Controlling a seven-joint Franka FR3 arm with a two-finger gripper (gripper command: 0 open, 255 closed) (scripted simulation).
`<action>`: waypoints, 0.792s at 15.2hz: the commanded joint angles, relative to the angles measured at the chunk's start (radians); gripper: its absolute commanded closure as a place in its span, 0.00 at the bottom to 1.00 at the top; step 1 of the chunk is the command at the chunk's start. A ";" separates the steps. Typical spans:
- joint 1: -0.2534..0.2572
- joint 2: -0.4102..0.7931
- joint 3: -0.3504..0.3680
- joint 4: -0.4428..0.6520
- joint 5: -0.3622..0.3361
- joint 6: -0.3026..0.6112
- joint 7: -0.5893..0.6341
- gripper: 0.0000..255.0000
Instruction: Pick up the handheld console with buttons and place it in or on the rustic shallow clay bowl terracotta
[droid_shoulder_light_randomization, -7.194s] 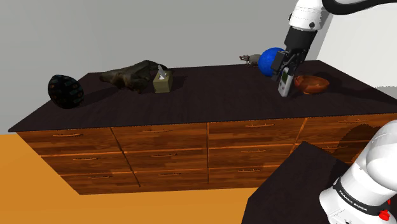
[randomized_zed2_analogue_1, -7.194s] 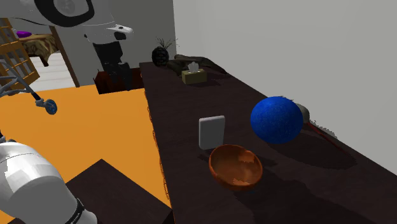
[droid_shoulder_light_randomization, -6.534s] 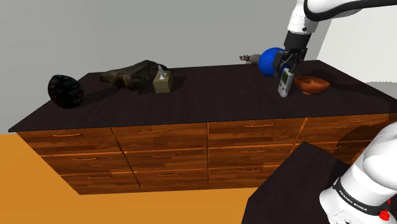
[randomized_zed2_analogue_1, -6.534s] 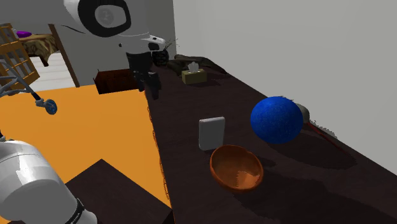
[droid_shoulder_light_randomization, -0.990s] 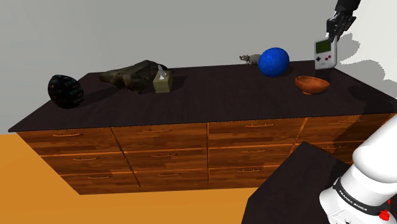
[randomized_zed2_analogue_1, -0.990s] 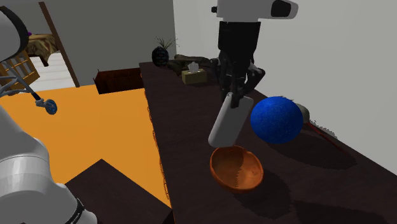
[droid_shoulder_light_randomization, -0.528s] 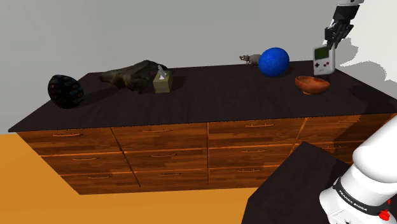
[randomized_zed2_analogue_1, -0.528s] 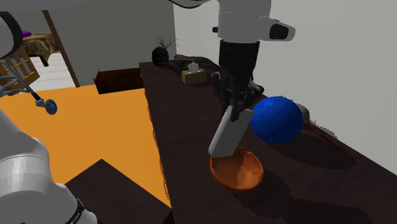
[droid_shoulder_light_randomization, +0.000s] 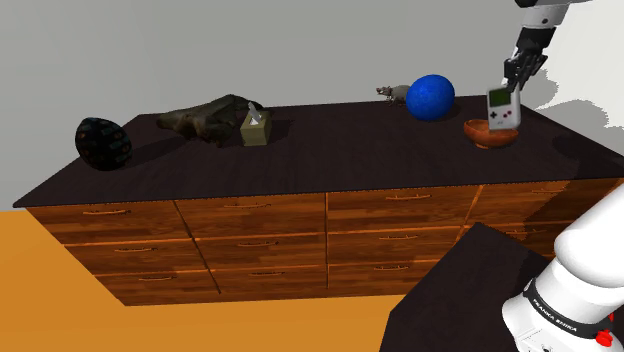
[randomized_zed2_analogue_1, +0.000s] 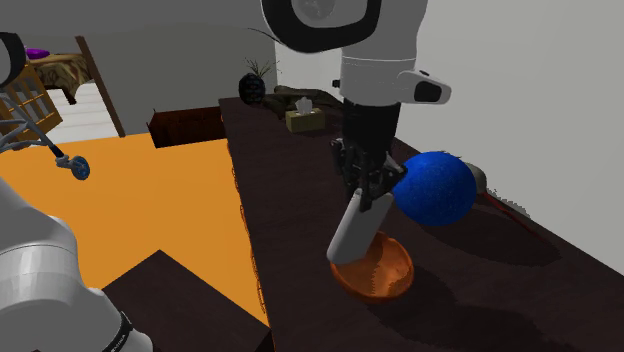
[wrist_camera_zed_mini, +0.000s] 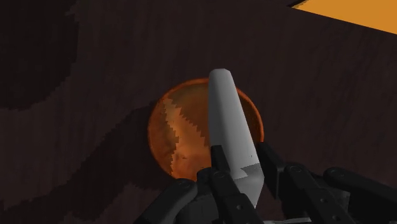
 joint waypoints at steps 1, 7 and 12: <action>0.000 -0.006 0.001 -0.034 -0.003 0.030 0.003 1.00; -0.001 -0.010 0.000 -0.095 -0.006 0.087 0.006 1.00; -0.001 -0.010 0.000 -0.095 -0.006 0.087 0.006 1.00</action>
